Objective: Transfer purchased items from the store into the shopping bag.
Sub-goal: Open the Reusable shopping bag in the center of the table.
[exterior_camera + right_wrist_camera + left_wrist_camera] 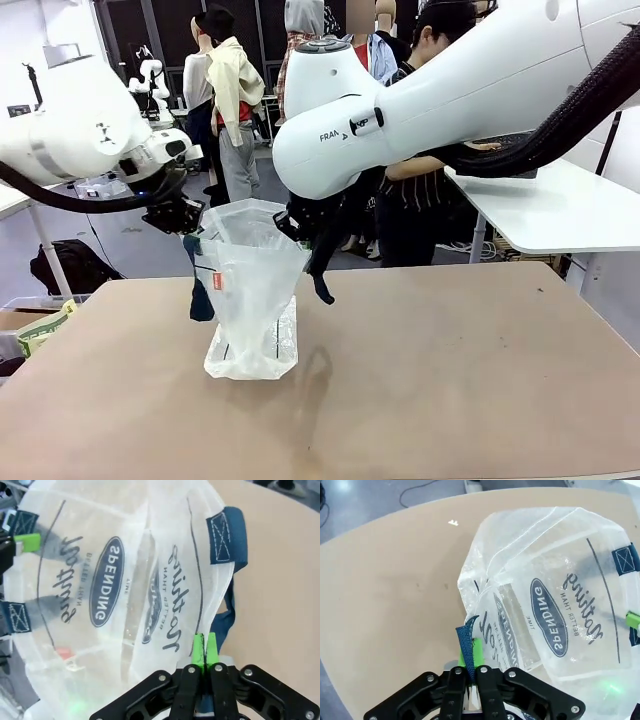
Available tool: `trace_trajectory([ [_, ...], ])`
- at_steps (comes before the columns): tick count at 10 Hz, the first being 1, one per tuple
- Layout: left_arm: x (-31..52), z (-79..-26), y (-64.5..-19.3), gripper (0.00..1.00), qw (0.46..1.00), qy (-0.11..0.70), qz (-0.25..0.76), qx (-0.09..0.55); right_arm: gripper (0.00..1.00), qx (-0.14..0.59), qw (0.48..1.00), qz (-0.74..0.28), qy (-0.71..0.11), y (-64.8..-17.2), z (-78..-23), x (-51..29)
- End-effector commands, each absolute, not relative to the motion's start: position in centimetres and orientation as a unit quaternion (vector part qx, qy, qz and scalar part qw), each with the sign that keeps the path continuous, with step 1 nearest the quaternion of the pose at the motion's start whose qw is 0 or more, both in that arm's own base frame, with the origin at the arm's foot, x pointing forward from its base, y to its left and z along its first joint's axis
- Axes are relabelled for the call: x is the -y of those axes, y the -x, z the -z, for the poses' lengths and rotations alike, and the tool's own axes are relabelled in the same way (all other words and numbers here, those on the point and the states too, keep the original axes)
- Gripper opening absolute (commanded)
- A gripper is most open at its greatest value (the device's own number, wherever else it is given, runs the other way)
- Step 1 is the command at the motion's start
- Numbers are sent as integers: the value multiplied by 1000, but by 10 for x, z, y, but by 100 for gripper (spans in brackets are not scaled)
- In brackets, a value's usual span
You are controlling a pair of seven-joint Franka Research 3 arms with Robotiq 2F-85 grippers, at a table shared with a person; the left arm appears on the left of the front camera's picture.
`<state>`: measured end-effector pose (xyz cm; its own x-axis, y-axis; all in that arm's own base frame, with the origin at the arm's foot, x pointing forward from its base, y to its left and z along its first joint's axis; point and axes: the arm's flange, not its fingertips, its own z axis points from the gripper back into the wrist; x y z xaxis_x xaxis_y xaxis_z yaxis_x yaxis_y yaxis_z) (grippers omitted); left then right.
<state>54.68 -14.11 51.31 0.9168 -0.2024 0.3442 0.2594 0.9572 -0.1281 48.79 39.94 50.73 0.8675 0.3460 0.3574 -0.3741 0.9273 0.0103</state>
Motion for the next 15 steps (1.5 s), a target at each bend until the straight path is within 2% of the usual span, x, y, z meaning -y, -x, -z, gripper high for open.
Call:
trace_trajectory([
  [1,136,-508,-528,0,976,75,97,179,0,177,966,-185,-31,-495,-509,-413],
  [4,109,-500,-505,0,977,72,66,191,0,186,960,-209,-31,-514,-502,-437],
  [8,81,-494,-502,0,980,65,53,181,0,183,960,-209,-33,-516,-494,-438],
  [10,79,-492,-509,0,978,53,93,178,0,171,949,-258,-65,-507,-491,-444],
  [11,86,-491,-511,0,974,51,134,174,0,181,960,-210,-49,-516,-491,-440],
  [12,104,-483,-519,0,969,89,161,167,0,181,960,-210,-49,-516,-491,-440],
  [13,85,-490,-508,0,978,62,90,180,0,181,960,-210,-49,-516,-491,-440],
  [15,85,-490,-508,0,978,62,90,180,0,181,960,-210,-49,-516,-491,-440],
])
